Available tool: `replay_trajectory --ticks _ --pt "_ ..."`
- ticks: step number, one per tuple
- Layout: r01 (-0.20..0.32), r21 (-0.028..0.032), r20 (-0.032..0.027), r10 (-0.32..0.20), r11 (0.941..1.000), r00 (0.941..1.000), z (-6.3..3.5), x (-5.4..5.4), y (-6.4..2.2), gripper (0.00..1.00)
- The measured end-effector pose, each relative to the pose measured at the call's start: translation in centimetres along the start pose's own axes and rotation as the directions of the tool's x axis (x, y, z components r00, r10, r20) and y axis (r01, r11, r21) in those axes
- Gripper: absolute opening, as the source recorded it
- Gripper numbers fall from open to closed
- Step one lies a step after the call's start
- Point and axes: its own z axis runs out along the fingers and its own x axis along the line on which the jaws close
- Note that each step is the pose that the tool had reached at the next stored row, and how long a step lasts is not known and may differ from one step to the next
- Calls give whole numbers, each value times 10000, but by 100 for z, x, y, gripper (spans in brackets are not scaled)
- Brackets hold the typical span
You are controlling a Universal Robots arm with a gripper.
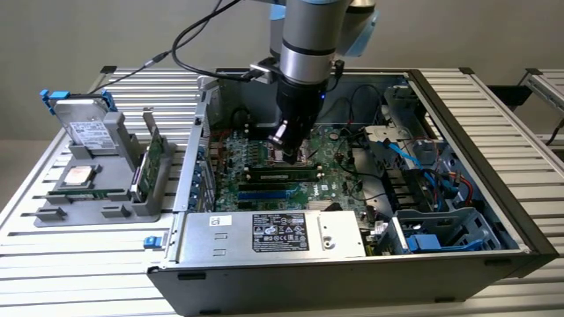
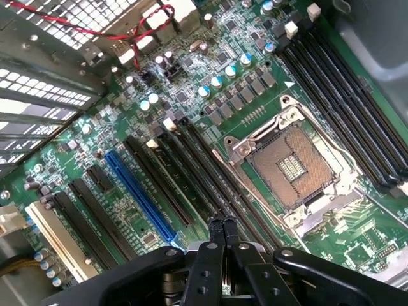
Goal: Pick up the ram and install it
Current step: 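Press down the ram until it locks into place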
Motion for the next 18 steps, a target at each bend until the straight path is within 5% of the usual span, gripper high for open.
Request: replay_trajectory --ticks 8,18 --pt "-1220 -40 49 1221 9925 9925 47 -3 0 10" --pt "-2730 -169 55 2731 9619 9620 28 -2 0 10"
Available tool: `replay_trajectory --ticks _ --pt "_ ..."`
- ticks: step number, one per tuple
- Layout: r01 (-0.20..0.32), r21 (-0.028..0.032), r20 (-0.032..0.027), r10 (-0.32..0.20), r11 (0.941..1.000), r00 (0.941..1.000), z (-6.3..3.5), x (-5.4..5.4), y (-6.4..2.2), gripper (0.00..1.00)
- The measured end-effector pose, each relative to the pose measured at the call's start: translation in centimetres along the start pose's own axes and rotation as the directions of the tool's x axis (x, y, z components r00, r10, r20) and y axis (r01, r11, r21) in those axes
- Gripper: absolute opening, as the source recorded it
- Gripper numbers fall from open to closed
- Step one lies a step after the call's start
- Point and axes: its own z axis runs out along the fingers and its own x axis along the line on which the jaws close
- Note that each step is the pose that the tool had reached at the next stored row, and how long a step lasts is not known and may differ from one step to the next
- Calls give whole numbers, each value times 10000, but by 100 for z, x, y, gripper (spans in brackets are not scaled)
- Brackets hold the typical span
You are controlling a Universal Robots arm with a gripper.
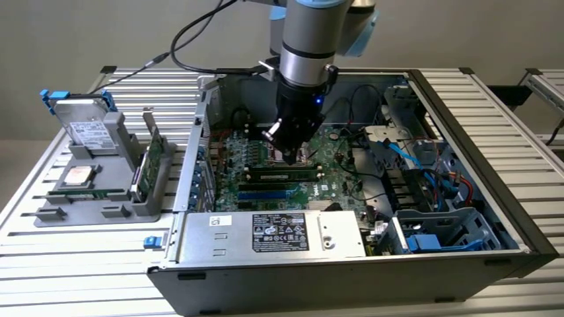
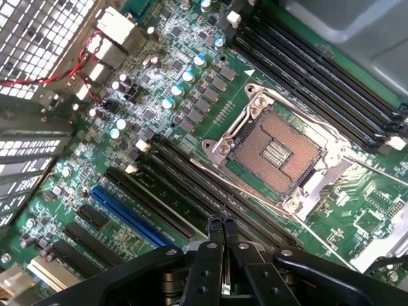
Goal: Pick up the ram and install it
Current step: 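Press down the ram until it locks into place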
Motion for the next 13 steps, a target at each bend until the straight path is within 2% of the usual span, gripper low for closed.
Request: replay_trajectory --ticks 4,8,13 --pt "-537 -40 3 537 9985 9986 -36 3 0 10" --pt "-1027 -79 7 1027 9947 9947 -78 6 1 10" --pt "-1298 -95 5 1298 9915 9915 -143 14 3 10"
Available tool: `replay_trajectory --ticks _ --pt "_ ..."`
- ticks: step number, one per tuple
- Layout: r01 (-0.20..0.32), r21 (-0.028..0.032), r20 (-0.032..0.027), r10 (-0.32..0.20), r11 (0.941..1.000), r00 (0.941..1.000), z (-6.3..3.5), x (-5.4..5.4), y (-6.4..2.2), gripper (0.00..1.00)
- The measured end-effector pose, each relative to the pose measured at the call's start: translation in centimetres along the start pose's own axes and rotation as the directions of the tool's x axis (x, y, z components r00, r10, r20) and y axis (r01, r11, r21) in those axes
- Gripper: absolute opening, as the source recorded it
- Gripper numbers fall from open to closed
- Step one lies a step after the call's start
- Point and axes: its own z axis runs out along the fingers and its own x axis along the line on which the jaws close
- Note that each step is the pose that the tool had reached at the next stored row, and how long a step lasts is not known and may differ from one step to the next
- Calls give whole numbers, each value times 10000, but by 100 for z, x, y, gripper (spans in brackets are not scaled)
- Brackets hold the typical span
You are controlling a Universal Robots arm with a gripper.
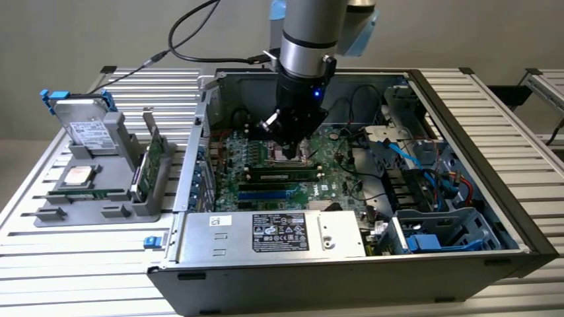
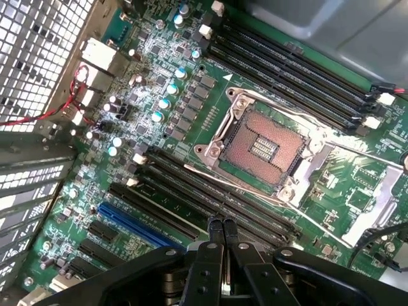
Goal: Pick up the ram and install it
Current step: 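Press down the ram until it locks into place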
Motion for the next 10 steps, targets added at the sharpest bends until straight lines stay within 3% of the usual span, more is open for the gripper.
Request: replay_trajectory --ticks 2,3,7,10 --pt "-95 16 -11 95 10000 10000 -12 2 2 10" --pt "-143 52 -28 144 9999 9999 -13 3 2 10" --pt "-310 350 -150 316 9989 9994 -13 9 4 10" --pt "-542 455 -190 551 9975 9983 -13 8 4 10"
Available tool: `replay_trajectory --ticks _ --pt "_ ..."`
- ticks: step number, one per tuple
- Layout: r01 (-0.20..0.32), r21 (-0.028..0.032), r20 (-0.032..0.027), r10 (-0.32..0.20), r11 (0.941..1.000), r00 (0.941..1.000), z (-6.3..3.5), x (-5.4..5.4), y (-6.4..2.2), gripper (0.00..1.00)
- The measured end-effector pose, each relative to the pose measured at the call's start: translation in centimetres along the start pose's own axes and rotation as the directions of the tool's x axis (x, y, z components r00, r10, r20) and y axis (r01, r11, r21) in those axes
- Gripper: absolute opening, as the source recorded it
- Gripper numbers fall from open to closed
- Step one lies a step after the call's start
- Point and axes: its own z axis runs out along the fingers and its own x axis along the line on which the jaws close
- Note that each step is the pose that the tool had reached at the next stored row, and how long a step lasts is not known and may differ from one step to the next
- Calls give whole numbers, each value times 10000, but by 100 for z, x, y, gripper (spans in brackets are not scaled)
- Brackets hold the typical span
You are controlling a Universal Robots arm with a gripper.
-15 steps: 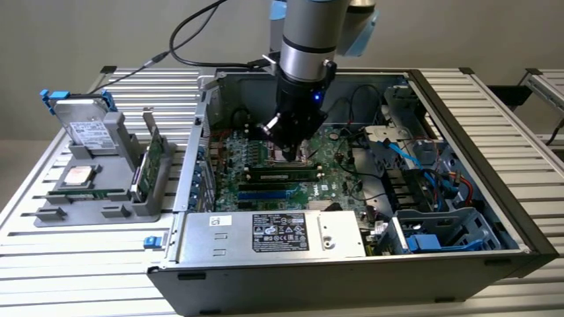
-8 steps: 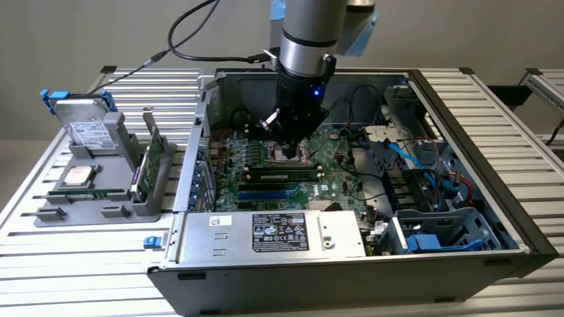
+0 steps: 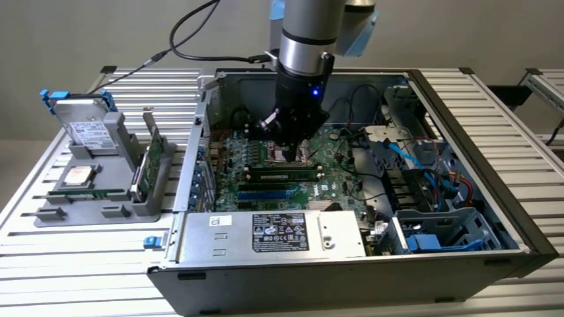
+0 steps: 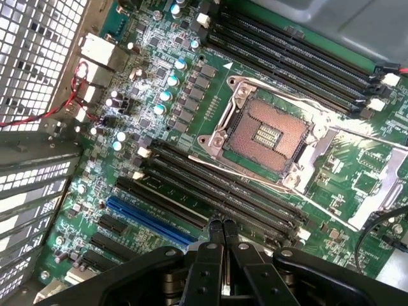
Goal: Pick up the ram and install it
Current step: 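Press down the ram until it locks into place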
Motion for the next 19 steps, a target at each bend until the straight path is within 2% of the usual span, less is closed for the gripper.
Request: replay_trajectory --ticks 2,4,10,15,19 --pt "-203 35 -27 203 9998 9998 0 1 0 10" --pt "-421 44 -44 422 9991 9991 -1 2 0 10" --pt "-1158 10 -84 1158 9933 9932 0 0 1 10" --pt "-1789 -20 -122 1789 9839 9838 0 1 0 10" --pt "-2286 -41 -153 2285 9735 9734 0 1 0 10"
